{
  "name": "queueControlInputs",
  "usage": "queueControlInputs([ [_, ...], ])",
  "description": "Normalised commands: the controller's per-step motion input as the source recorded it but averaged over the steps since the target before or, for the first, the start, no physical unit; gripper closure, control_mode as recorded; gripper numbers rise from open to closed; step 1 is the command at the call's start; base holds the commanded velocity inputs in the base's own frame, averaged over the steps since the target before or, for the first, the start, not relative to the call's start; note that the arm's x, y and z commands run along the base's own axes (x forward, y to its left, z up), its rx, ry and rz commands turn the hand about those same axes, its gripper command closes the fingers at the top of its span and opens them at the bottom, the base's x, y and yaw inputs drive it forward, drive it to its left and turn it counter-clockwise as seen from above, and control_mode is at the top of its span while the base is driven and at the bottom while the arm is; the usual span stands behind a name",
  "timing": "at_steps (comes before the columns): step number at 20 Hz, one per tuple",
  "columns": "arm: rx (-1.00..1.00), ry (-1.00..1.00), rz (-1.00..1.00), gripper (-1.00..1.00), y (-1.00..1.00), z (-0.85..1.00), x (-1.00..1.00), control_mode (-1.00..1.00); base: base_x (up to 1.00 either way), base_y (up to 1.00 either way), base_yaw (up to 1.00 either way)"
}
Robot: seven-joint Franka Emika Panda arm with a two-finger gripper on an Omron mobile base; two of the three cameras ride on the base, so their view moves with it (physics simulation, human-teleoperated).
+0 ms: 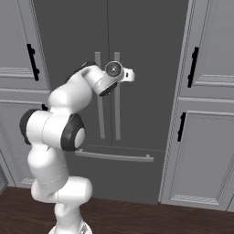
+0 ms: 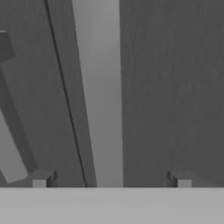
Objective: Grab a lemon wedge from the fridge and one ice cube from the ice bowl, and put them in the glass of lemonade.
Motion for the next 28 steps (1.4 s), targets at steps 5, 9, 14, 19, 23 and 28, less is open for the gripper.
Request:
queueControlInputs([
  [5,0.00,0.00,0.00,-1.00,0.00,-0.43,0.66,-1.00,0.00,0.00,0.00],
  [9,0.00,0.00,0.00,-1.00,0.00,-0.44,0.70,-1.00,0.00,0.00,0.00],
  [14,0.00,0.00,0.01,-1.00,0.00,-0.53,0.87,-1.00,0.00,0.00,0.00],
  [19,0.00,0.04,0.00,1.00,0.00,-0.17,0.61,-1.00,0.00,0.00,0.00],
  [23,0.00,0.32,0.00,1.00,-0.29,0.10,-0.51,-1.00,0.00,0.00,0.00],
  [28,0.01,0.23,0.00,1.00,-0.66,0.29,-0.90,-1.00,0.00,0.00,0.00],
])
